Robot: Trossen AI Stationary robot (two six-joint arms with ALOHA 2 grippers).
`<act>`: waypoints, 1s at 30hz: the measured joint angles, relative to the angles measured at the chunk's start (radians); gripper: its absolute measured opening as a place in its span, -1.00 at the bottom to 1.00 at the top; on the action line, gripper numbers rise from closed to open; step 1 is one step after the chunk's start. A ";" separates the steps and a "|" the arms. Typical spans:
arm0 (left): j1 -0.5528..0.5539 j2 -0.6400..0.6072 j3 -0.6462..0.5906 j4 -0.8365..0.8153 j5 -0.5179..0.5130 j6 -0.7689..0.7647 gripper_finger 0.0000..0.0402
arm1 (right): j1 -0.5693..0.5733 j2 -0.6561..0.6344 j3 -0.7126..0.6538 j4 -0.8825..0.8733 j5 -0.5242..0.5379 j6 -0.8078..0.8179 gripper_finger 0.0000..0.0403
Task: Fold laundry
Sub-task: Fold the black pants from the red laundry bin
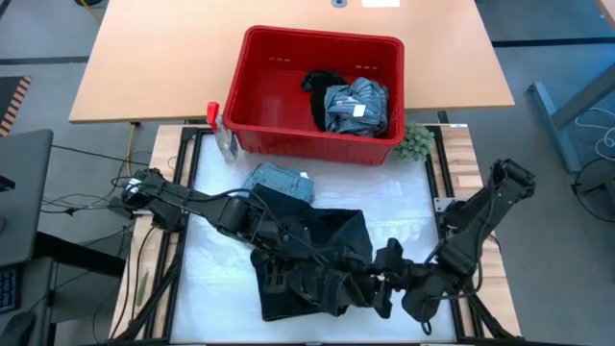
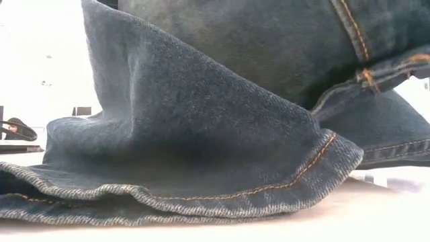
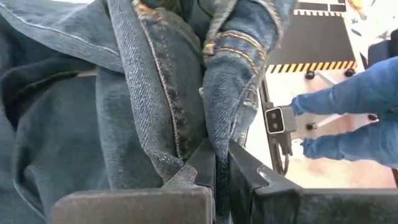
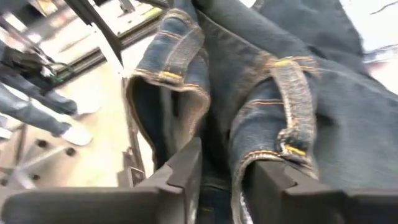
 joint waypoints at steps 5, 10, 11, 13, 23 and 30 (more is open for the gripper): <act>0.004 0.000 0.000 0.000 0.001 0.018 -1.00 | -0.011 0.002 -0.073 0.152 -0.008 -0.003 -0.14; 0.008 0.000 0.000 -0.001 0.022 0.033 -1.00 | 0.008 0.001 -0.098 0.189 -0.036 -0.003 0.03; 0.007 0.000 0.000 -0.001 0.029 0.033 -1.00 | 0.010 0.001 -0.098 0.185 -0.052 -0.003 0.05; 0.006 0.000 0.000 -0.005 0.034 0.035 -1.00 | 0.017 0.001 -0.098 0.170 -0.064 -0.004 0.09; 0.006 0.000 0.000 -0.019 0.045 0.038 -1.00 | 0.025 -0.006 -0.098 0.184 -0.066 -0.044 0.11; 0.007 0.016 -0.001 0.044 0.021 0.027 -1.00 | -0.010 0.000 -0.098 0.252 -0.060 -0.111 0.12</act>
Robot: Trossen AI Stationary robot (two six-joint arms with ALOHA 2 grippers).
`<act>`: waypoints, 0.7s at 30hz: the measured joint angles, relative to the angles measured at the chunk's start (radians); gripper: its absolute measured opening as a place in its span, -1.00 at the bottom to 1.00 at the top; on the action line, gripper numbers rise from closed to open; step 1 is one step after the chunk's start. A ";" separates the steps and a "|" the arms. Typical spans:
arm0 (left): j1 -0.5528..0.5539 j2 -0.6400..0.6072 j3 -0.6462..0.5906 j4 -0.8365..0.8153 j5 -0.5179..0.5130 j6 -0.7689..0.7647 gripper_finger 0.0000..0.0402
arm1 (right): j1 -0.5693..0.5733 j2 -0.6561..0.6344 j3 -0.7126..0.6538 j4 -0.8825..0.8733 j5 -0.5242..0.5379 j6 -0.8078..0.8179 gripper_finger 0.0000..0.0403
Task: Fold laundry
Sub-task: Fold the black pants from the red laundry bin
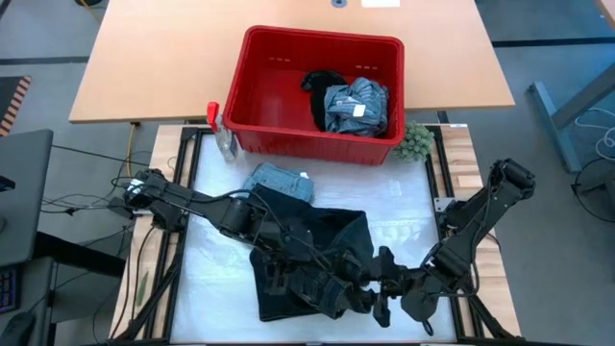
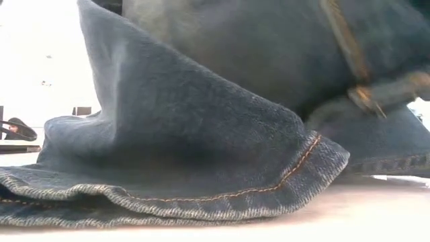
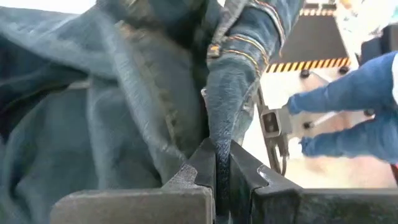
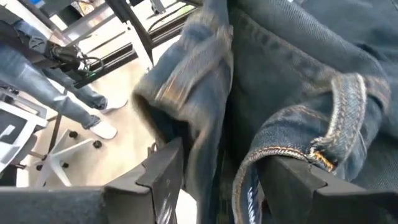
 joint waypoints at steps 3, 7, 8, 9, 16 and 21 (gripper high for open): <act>0.002 0.019 -0.002 0.029 0.005 -0.003 -1.00 | -0.017 0.003 0.000 0.014 0.000 -0.015 0.12; 0.008 0.032 -0.001 0.046 -0.025 -0.008 -1.00 | -0.036 0.003 0.000 0.009 0.002 -0.032 0.11; 0.013 0.032 -0.001 0.047 -0.027 -0.008 -1.00 | -0.038 0.003 0.000 0.008 0.003 -0.039 0.11; 0.015 0.032 -0.001 0.046 -0.038 -0.008 -1.00 | -0.038 0.003 0.000 0.008 0.005 -0.045 0.11; 0.034 0.032 0.000 0.042 -0.075 -0.032 -0.99 | -0.038 0.003 0.000 0.005 0.036 -0.066 -0.08; 0.041 0.032 0.000 0.029 -0.135 -0.006 -0.83 | -0.038 0.003 0.000 -0.009 0.036 -0.079 -0.56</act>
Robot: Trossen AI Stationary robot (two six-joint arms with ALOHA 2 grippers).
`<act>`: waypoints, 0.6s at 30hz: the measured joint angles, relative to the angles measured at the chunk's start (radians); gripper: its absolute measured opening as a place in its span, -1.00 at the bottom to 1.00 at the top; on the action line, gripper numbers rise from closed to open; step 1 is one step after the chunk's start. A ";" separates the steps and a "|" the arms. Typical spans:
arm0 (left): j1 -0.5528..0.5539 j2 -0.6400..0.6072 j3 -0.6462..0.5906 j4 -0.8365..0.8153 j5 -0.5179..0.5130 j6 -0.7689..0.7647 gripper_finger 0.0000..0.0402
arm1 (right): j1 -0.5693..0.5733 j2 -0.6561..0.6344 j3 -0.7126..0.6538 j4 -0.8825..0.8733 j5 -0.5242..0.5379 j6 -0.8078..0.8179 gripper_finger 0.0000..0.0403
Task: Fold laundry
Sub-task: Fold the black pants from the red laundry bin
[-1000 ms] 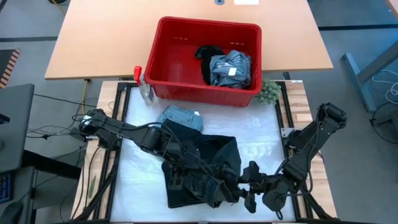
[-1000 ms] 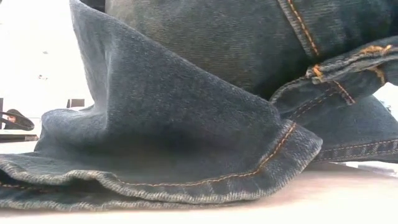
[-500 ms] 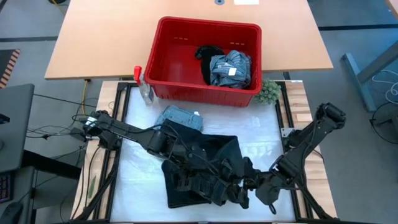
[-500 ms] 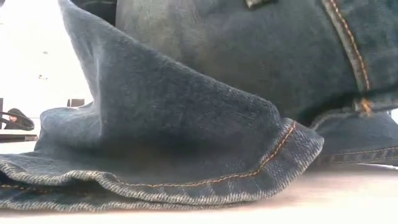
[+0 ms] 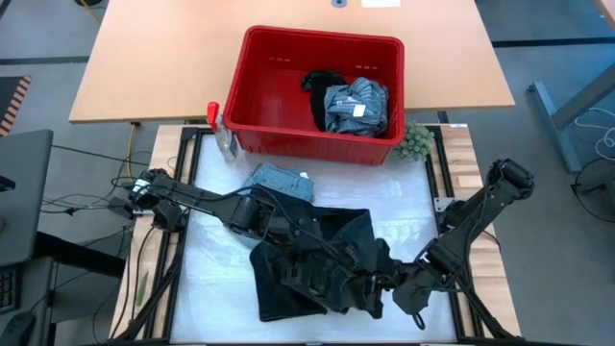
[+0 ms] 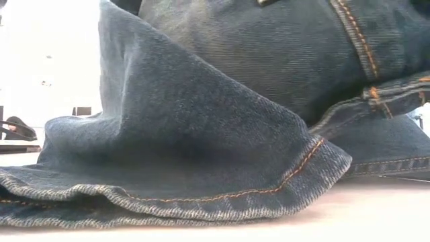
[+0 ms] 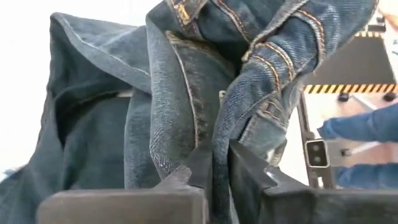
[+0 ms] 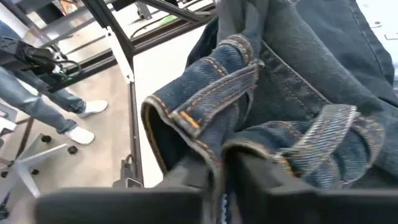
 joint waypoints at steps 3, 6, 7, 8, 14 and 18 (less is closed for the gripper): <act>-0.003 0.000 0.000 0.004 0.002 0.042 -0.64 | 0.000 0.000 0.000 -0.015 0.000 -0.001 -0.87; -0.011 0.000 0.000 0.004 0.000 0.077 -0.42 | 0.000 0.000 0.000 -0.016 -0.003 -0.001 -0.87; -0.012 0.001 0.000 0.000 0.003 0.078 -0.34 | 0.004 0.000 0.000 -0.017 -0.009 -0.007 -0.87; -0.012 -0.001 0.004 -0.014 0.011 0.079 -0.27 | 0.009 0.000 0.000 -0.019 -0.017 -0.018 -0.87; -0.001 -0.064 0.092 -0.065 0.167 0.117 0.05 | 0.040 0.000 0.000 -0.030 -0.088 -0.114 -0.87; -0.038 -0.065 0.150 0.017 0.145 0.197 0.13 | 0.034 0.000 0.000 -0.030 -0.144 -0.152 -0.87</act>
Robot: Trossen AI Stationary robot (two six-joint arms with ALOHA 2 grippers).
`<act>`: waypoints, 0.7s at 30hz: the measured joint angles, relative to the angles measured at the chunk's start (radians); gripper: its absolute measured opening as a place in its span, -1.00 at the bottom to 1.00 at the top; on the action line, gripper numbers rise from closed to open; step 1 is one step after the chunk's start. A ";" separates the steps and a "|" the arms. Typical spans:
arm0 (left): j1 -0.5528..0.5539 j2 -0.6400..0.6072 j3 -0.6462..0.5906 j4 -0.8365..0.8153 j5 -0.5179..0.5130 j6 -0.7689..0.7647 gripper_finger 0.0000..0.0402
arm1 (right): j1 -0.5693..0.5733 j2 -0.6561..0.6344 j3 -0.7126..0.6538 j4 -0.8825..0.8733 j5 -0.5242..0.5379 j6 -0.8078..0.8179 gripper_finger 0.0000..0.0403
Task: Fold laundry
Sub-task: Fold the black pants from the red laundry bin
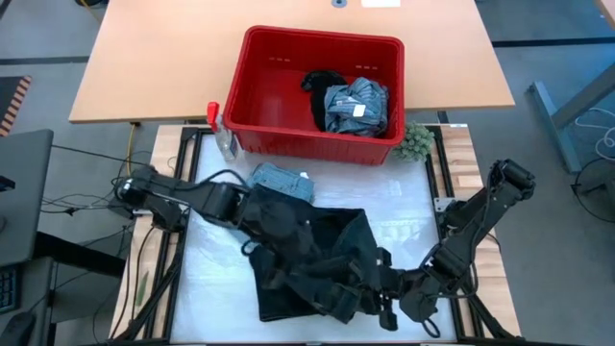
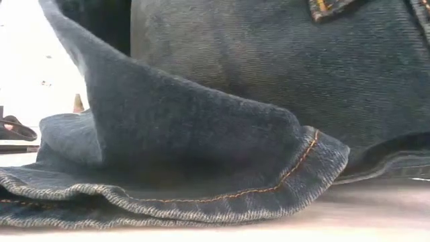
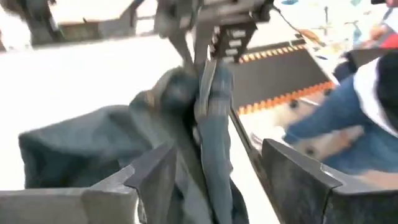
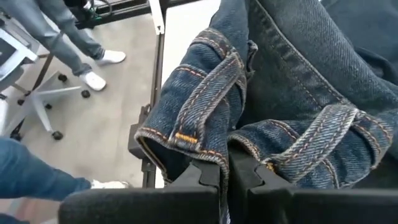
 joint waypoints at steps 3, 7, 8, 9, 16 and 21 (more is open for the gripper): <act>-0.028 0.020 0.001 0.089 -0.102 0.038 0.18 | -0.014 0.000 0.000 0.002 -0.030 -0.023 -0.87; -0.011 0.056 0.000 0.093 -0.101 -0.010 0.30 | -0.027 0.000 0.000 0.004 -0.069 -0.037 -0.87; 0.003 0.071 0.000 0.088 -0.073 -0.027 0.34 | -0.029 0.000 0.000 0.009 -0.084 -0.047 -0.87; 0.016 0.083 0.000 0.093 -0.046 -0.035 0.37 | -0.030 0.000 0.000 0.019 -0.098 -0.059 -0.87; 0.067 0.187 -0.002 0.087 0.066 -0.003 0.51 | -0.034 0.001 0.034 0.039 -0.157 -0.102 -0.87; 0.115 0.189 0.000 0.184 0.164 0.011 0.53 | -0.026 0.001 0.103 -0.020 -0.199 -0.116 -0.87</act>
